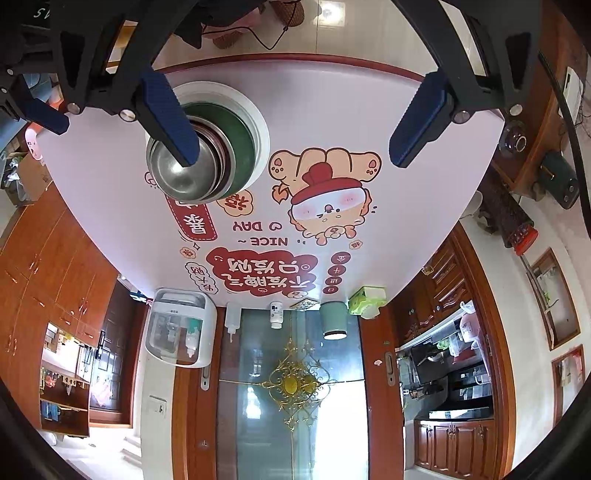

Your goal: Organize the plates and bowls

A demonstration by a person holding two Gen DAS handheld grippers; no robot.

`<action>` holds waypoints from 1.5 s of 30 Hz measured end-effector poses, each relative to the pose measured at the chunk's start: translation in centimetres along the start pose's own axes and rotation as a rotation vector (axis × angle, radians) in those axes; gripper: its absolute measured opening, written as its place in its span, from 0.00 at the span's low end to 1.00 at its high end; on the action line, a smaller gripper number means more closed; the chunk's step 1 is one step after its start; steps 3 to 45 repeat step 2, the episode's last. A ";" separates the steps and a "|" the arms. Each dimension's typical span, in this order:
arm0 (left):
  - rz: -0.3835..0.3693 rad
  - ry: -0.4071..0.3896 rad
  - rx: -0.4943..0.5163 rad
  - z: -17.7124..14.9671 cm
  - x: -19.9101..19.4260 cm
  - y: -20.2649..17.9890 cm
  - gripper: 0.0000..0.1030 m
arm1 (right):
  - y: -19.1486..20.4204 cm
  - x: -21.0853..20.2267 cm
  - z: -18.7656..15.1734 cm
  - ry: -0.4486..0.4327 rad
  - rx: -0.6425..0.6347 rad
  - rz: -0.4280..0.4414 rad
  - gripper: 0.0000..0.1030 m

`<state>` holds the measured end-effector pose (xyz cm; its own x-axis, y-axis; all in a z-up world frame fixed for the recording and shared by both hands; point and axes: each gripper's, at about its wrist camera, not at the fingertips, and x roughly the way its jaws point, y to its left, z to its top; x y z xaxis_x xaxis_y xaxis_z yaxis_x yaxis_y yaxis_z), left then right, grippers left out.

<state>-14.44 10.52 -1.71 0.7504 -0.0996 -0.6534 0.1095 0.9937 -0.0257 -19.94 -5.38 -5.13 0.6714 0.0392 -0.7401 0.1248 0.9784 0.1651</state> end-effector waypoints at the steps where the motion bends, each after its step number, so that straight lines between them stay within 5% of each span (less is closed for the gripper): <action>1: -0.001 0.001 0.000 0.0 0.0 0.0 0.99 | 0.0 0.0 0.0 0.000 0.000 0.000 1.00; 45: 0.000 0.002 0.000 0.0 0.0 0.0 0.99 | 0.0 0.0 0.0 0.000 0.001 0.000 1.00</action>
